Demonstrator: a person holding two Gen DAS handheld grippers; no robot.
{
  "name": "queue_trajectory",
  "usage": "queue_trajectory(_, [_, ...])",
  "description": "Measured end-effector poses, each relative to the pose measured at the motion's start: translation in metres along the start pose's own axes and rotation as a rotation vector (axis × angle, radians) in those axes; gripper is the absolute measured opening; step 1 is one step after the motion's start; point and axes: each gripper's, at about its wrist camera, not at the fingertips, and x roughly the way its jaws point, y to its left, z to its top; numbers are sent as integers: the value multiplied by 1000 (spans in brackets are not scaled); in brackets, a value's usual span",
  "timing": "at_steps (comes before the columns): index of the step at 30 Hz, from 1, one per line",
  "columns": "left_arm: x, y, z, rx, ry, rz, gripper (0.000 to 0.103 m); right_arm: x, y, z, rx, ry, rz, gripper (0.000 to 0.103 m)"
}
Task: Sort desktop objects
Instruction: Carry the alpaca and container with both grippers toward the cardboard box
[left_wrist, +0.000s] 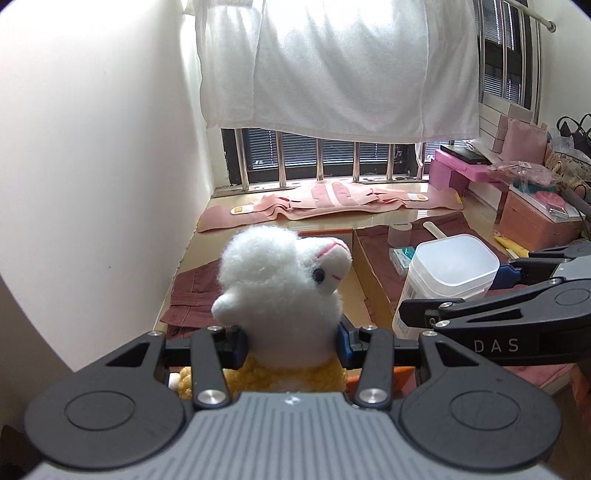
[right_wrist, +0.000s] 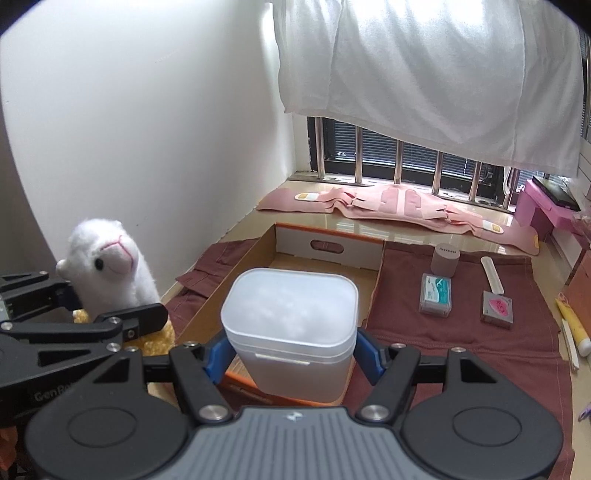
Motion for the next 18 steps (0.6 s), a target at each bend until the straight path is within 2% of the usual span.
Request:
queue_trajectory(7, [40, 8, 22, -4, 14, -20, 45, 34, -18, 27, -8, -3, -18, 67])
queue_trajectory(18, [118, 28, 56, 27, 44, -46, 45, 111, -38, 60, 9, 31, -22, 67])
